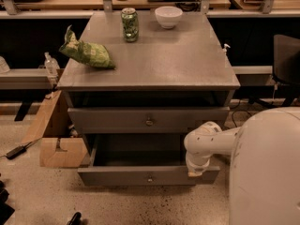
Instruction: Open middle drawer
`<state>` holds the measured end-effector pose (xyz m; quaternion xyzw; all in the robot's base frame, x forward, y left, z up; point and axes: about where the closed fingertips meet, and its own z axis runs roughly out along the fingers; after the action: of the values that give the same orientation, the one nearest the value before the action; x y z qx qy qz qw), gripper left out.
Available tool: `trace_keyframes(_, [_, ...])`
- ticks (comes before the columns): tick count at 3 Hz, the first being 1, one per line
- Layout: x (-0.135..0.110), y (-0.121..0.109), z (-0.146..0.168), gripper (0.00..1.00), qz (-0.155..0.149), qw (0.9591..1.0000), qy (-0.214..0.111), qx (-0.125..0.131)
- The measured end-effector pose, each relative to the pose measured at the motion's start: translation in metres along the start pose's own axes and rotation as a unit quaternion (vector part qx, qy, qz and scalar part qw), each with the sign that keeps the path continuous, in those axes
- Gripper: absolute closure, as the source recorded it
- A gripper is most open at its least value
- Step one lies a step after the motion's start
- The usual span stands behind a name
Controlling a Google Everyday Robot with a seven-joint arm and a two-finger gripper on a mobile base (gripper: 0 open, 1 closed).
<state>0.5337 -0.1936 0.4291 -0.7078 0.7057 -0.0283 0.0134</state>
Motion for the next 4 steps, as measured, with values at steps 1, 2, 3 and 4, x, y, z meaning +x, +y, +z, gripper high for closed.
trace_keyframes(1, [0.0,0.0,-0.0001,0.27,0.0,1.0,0.0,0.0])
trace_keyframes(2, [0.0,0.0001,-0.0003,0.04,0.0,1.0,0.0,0.0])
trace_keyframes(3, [0.0001,0.0007,0.0003,0.0,0.0,1.0,0.0,-0.001])
trace_keyframes(4, [0.0005,0.0029,0.0041,0.03,0.004,1.0,-0.002,-0.007])
